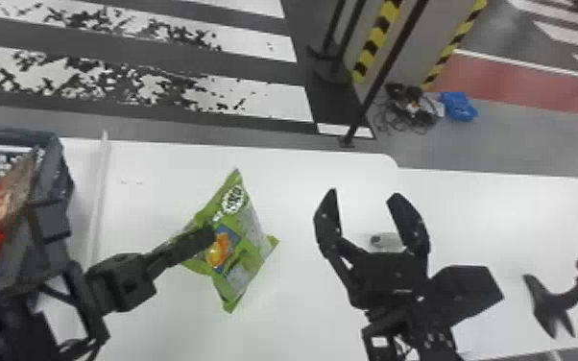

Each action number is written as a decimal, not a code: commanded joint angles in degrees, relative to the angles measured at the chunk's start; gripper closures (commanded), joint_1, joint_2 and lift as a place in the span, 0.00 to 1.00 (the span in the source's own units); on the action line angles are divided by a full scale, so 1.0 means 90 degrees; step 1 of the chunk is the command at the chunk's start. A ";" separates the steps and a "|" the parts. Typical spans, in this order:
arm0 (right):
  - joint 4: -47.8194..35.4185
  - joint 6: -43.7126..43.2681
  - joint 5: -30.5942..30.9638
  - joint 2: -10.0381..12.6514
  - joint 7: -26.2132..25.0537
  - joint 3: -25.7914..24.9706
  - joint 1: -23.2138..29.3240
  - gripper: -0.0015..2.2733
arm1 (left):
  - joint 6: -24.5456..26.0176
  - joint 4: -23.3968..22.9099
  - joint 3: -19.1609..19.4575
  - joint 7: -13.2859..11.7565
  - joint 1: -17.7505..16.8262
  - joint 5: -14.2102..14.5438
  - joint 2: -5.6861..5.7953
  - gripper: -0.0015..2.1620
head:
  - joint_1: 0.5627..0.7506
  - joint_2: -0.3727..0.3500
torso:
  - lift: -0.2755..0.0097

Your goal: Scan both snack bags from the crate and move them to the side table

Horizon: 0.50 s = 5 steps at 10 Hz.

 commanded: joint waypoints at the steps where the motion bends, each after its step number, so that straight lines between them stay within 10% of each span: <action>1: 0.0001 -0.0001 0.0005 -0.0002 0.0000 -0.0002 -0.0001 0.04 | 0.0214 0.0658 -0.0102 -0.0163 -0.0356 0.0135 -0.0241 0.99 | 0.70 0.07 | 0.86; 5: 0.0040 -0.0001 -0.0005 -0.0002 0.0000 0.0018 -0.0040 0.04 | 0.0311 0.2201 -0.0356 -0.0319 -0.1049 0.0125 -0.0346 0.99 | 0.70 0.03 | 0.86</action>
